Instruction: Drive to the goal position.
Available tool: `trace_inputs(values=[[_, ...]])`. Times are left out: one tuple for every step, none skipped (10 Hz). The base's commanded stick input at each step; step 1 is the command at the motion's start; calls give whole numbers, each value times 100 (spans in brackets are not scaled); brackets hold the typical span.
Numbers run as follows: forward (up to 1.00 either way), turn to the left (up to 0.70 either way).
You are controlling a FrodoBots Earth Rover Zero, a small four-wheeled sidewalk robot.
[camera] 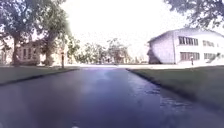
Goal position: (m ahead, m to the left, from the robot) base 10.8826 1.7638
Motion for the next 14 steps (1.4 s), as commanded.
trace_inputs(values=[[50, 0], [50, 0], [50, 0], [50, 0], [50, 0], [50, 0], [50, 0], [50, 0], [50, 0], [50, 0], [50, 0], [50, 0], [50, 0], [50, 0]])
